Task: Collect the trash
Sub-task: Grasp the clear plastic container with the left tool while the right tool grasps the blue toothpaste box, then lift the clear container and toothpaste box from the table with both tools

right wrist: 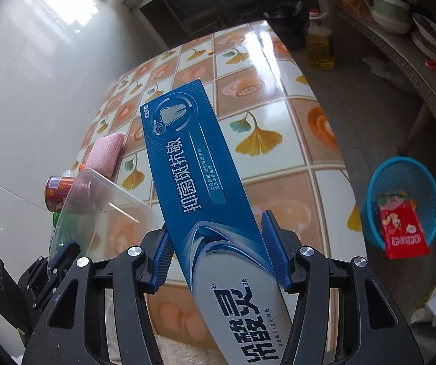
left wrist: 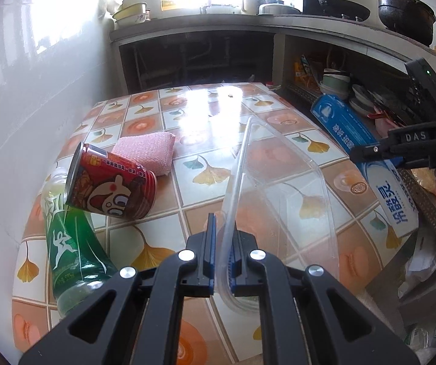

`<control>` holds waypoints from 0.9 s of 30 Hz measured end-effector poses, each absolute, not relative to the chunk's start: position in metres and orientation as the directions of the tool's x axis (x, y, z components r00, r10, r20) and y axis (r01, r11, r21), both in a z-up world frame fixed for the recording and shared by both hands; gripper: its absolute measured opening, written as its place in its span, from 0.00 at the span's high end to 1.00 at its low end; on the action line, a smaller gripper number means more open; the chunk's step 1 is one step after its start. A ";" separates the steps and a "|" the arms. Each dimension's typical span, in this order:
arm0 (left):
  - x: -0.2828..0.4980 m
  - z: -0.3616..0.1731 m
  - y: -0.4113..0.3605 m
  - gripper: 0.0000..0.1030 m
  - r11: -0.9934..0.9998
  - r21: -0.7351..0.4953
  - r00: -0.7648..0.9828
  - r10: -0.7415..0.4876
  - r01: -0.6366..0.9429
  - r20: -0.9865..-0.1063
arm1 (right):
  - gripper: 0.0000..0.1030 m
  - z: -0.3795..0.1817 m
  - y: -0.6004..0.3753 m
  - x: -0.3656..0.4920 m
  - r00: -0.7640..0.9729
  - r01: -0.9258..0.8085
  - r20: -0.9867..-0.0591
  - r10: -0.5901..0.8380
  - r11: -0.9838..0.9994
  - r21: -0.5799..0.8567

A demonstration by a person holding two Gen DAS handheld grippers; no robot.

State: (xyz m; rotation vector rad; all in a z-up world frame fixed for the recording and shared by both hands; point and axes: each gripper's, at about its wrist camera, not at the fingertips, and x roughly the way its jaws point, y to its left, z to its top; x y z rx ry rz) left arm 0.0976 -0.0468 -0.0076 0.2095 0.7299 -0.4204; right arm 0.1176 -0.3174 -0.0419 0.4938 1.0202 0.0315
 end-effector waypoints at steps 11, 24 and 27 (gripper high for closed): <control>0.099 -0.008 -0.046 0.94 0.909 0.071 0.684 -0.255 0.411 -0.684 | 0.50 -0.052 -0.331 0.084 0.557 0.261 -0.785 0.270 0.841 0.475; 0.106 -0.028 -0.050 0.91 0.921 0.035 0.627 -0.235 0.387 -0.743 | 0.50 -0.061 -0.315 0.086 0.530 0.266 -0.823 0.205 0.881 0.391; 0.107 -0.031 -0.049 0.90 0.922 0.022 0.607 -0.237 0.388 -0.759 | 0.50 -0.062 -0.314 0.086 0.526 0.268 -0.826 0.202 0.882 0.387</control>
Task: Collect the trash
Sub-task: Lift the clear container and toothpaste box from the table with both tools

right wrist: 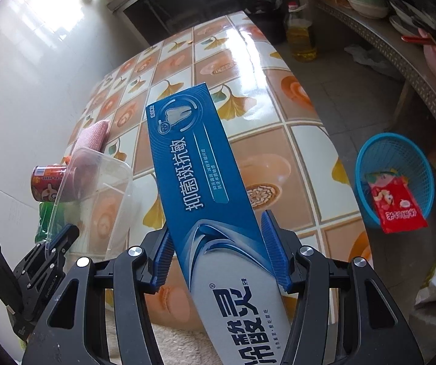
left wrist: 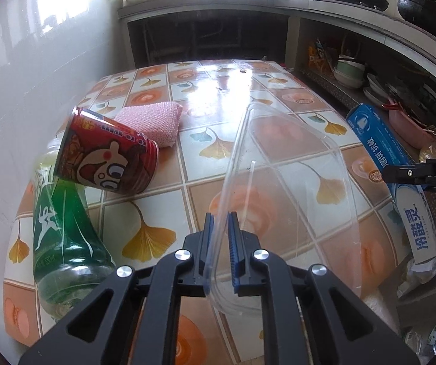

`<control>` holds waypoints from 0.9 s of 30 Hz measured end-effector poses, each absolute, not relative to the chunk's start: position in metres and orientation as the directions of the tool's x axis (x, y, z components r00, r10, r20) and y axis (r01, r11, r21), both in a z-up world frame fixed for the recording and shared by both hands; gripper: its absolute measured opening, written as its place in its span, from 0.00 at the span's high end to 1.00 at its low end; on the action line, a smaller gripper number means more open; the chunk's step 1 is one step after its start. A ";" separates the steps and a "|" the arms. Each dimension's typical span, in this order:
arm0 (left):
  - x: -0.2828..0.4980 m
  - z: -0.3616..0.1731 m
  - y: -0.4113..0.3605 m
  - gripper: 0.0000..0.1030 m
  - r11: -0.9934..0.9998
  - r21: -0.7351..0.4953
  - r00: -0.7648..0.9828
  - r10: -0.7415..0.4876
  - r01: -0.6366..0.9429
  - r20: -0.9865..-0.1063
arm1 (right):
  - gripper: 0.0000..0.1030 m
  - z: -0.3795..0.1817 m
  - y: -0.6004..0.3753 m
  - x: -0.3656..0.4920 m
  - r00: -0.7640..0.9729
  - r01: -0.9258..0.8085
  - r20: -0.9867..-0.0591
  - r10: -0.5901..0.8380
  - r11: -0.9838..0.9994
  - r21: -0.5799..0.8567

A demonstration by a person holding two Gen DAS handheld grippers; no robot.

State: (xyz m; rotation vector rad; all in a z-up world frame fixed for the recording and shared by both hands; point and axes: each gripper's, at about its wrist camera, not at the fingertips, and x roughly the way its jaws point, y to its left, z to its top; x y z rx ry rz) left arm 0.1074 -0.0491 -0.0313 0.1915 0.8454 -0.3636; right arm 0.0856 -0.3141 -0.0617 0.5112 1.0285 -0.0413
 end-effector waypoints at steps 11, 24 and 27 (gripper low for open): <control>0.114 -0.043 -0.061 0.68 0.919 0.041 0.584 -0.215 0.393 -0.783 | 0.50 -0.066 -0.311 0.086 0.517 0.270 -0.835 0.189 0.889 0.369; 0.117 -0.044 -0.057 0.82 0.930 0.062 0.612 -0.188 0.363 -0.769 | 0.51 -0.067 -0.309 0.088 0.523 0.262 -0.833 0.181 0.896 0.359; 0.115 -0.041 -0.056 0.87 0.929 0.057 0.621 -0.197 0.365 -0.759 | 0.51 -0.067 -0.308 0.088 0.524 0.262 -0.834 0.171 0.900 0.349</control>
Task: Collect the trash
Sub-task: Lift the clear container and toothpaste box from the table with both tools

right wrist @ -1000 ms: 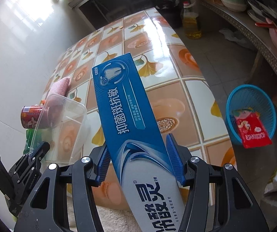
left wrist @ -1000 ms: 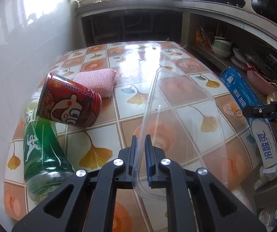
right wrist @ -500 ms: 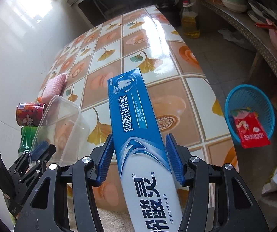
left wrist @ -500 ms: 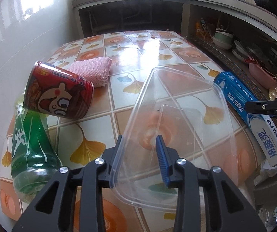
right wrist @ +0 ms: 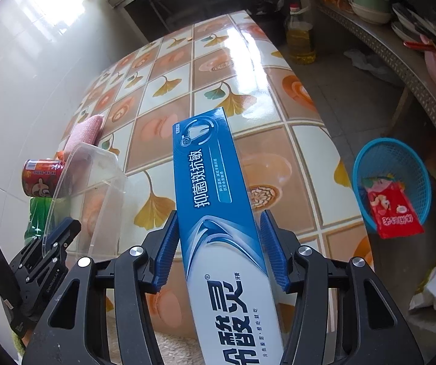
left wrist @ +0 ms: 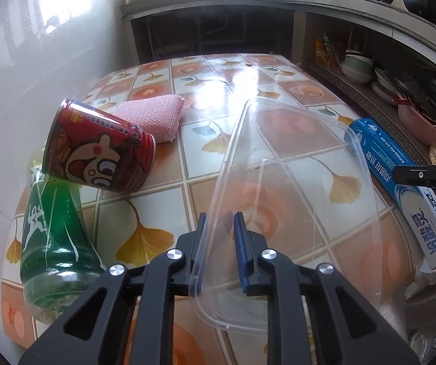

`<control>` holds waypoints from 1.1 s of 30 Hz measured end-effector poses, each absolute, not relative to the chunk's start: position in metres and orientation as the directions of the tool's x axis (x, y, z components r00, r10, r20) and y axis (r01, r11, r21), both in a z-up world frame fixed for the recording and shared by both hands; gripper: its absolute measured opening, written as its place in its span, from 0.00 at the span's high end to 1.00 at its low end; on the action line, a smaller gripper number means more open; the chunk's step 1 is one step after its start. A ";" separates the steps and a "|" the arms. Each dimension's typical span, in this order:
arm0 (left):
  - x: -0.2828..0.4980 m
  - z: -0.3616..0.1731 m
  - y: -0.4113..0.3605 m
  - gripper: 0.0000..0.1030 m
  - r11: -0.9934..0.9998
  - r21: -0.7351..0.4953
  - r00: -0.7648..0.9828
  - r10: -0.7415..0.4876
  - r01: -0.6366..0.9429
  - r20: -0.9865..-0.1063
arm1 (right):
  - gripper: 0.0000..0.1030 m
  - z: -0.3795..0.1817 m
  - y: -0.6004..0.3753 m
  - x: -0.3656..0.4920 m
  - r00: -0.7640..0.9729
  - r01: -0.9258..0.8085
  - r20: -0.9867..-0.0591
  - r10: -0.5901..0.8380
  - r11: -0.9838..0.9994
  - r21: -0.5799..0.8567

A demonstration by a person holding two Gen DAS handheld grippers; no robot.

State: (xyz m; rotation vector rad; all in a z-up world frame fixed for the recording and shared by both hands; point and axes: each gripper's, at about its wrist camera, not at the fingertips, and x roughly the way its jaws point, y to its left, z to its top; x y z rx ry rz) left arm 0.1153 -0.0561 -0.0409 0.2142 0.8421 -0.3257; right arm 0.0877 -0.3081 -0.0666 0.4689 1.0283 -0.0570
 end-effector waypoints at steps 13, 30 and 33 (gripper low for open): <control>0.106 -0.026 -0.055 0.99 0.921 0.016 0.625 -0.252 0.390 -0.739 | 0.53 -0.058 -0.309 0.082 0.546 0.263 -0.823 0.156 0.901 0.345; 0.093 -0.005 -0.050 0.99 0.911 -0.011 0.651 -0.303 0.412 -0.696 | 0.54 -0.047 -0.313 0.069 0.581 0.253 -0.793 0.182 0.886 0.388; 0.093 0.000 -0.048 0.99 0.903 -0.025 0.652 -0.329 0.429 -0.683 | 0.54 -0.045 -0.315 0.068 0.591 0.259 -0.787 0.174 0.884 0.390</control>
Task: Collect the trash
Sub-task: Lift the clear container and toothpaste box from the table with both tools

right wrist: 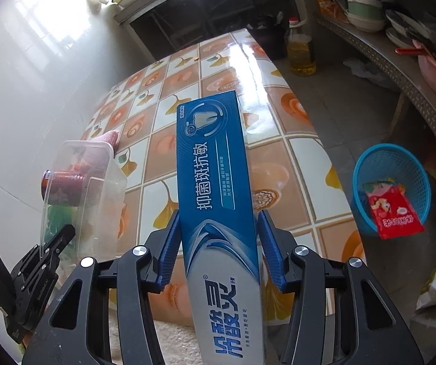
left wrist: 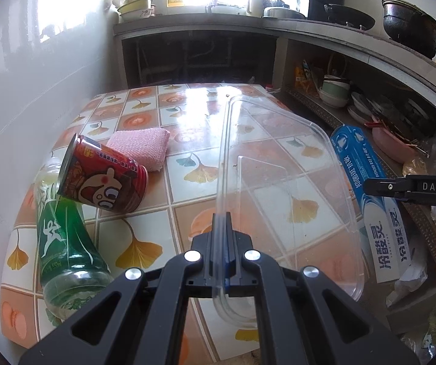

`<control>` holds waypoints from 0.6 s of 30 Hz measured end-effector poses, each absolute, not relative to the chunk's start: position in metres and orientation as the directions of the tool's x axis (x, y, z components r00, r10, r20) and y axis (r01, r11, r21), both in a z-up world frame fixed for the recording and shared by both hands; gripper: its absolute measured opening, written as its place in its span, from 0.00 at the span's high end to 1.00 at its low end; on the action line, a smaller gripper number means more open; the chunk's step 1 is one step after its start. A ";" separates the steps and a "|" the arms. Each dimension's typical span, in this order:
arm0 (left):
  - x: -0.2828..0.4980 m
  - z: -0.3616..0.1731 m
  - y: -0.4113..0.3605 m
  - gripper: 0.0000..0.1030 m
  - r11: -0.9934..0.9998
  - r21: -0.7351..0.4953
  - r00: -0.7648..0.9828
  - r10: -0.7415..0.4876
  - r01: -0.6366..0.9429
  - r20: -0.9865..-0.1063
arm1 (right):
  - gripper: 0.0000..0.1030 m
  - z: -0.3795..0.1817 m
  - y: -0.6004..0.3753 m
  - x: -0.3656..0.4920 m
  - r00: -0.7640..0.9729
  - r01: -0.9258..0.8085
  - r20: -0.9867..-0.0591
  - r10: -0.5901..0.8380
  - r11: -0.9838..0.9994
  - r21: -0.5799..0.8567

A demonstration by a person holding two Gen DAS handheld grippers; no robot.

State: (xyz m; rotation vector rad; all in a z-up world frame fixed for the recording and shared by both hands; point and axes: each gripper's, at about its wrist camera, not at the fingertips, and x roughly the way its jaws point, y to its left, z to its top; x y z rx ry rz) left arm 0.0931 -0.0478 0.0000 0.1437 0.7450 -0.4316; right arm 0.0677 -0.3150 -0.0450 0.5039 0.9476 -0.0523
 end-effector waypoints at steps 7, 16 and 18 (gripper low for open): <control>0.094 0.014 -0.060 0.99 0.884 -0.033 0.653 -0.369 0.466 -0.661 | 0.55 -0.038 -0.336 0.052 0.632 0.286 -0.755 0.177 0.852 0.439; 0.087 0.022 -0.090 0.99 0.852 -0.039 0.629 -0.415 0.522 -0.658 | 0.55 -0.034 -0.364 0.024 0.672 0.323 -0.723 0.160 0.815 0.481; 0.085 0.024 -0.098 0.99 0.843 -0.034 0.624 -0.424 0.537 -0.657 | 0.55 -0.034 -0.369 0.020 0.679 0.332 -0.718 0.154 0.808 0.487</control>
